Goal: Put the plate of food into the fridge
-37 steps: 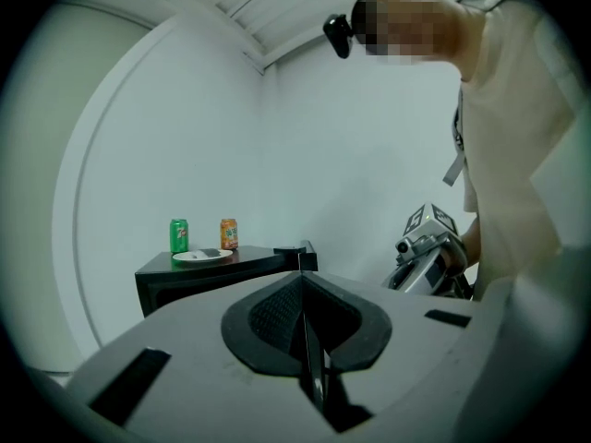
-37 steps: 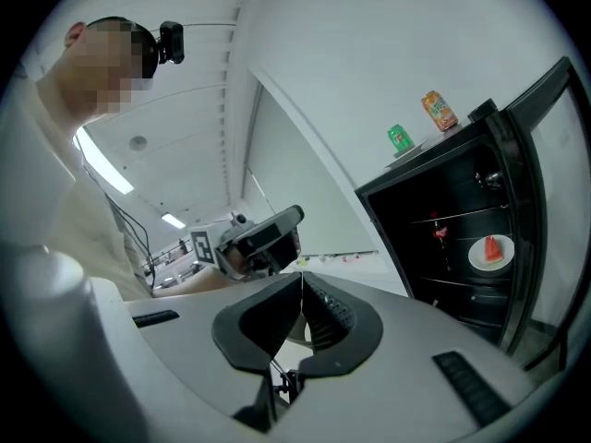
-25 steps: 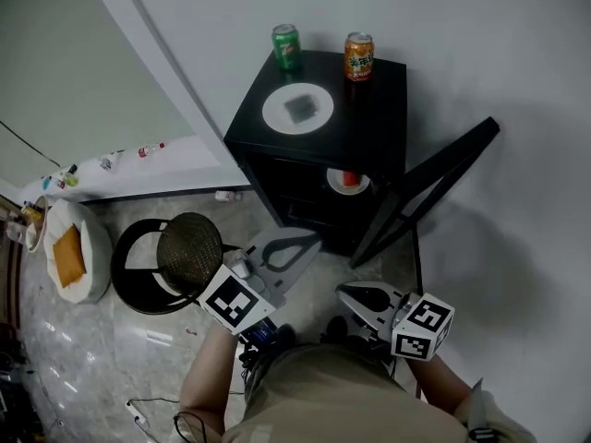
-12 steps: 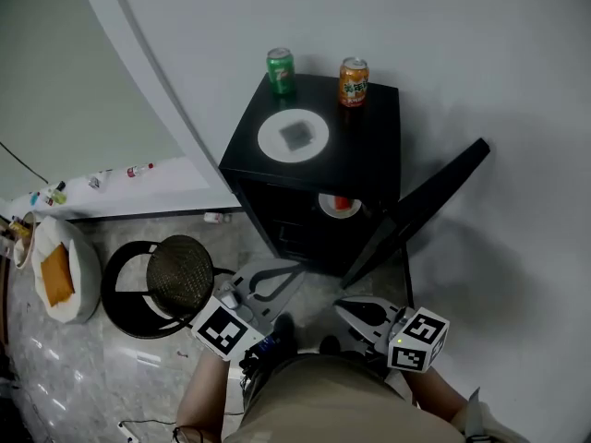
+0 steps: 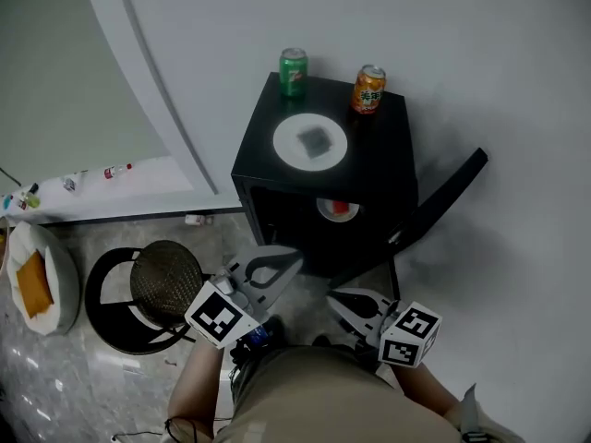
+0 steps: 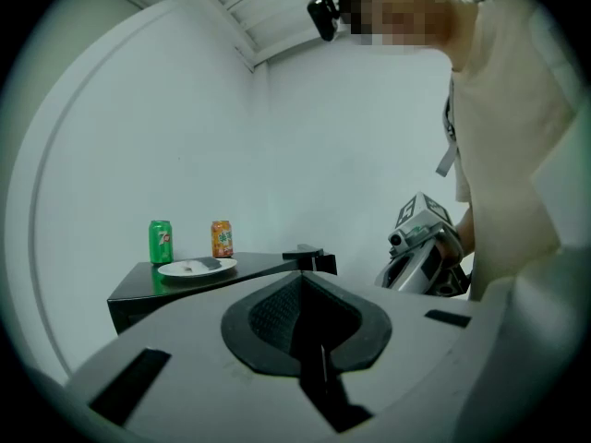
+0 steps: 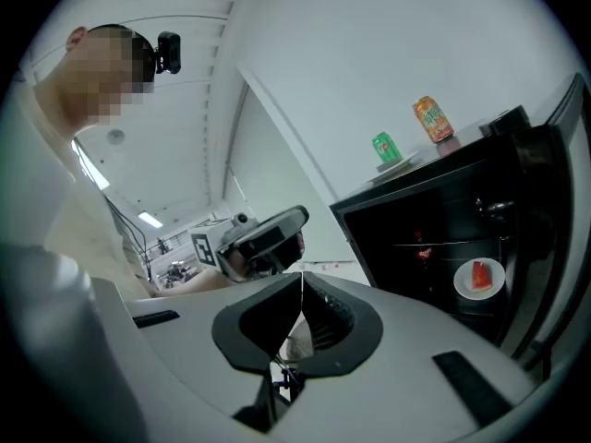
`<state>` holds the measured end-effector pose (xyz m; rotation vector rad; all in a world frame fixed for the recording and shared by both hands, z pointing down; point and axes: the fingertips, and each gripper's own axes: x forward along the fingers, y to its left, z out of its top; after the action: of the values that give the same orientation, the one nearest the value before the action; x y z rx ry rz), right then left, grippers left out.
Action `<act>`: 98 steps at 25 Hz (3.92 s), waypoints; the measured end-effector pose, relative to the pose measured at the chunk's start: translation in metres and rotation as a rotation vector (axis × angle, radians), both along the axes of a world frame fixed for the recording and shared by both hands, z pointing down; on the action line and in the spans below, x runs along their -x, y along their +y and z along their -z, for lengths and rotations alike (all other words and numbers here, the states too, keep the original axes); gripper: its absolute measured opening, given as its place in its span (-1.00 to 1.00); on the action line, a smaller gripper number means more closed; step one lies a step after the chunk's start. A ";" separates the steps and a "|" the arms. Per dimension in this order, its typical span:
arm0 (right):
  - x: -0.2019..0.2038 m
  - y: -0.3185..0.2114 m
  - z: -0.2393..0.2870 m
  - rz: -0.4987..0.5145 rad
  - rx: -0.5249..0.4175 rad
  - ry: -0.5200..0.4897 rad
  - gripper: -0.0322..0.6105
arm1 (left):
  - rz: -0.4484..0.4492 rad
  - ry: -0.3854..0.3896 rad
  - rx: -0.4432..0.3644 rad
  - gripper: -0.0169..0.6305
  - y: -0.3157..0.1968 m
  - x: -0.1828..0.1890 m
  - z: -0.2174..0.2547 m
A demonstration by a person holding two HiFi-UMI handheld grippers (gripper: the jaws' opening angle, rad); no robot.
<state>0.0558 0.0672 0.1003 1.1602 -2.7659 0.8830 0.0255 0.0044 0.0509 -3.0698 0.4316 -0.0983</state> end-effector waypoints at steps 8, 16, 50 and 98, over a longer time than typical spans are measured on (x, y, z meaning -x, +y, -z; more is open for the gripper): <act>0.050 -0.024 -0.005 -0.031 0.026 0.043 -0.83 | -0.059 0.052 0.007 -0.92 -0.027 0.038 -0.006; 0.074 -0.036 -0.011 -0.048 0.045 0.067 -0.83 | -0.111 0.060 -0.001 -0.92 -0.053 0.045 -0.017; 0.030 -0.096 -0.015 0.157 0.045 0.000 -0.83 | -0.106 -0.100 -0.246 -0.91 -0.105 -0.001 0.014; -0.007 -0.088 -0.010 0.068 0.032 -0.007 -0.83 | -0.181 -0.682 -0.530 -0.03 -0.136 -0.057 -0.039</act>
<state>0.0623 -0.0205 0.1100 1.0536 -2.7680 0.9225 0.0826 -0.1317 0.0895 -2.3423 0.1068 -0.8349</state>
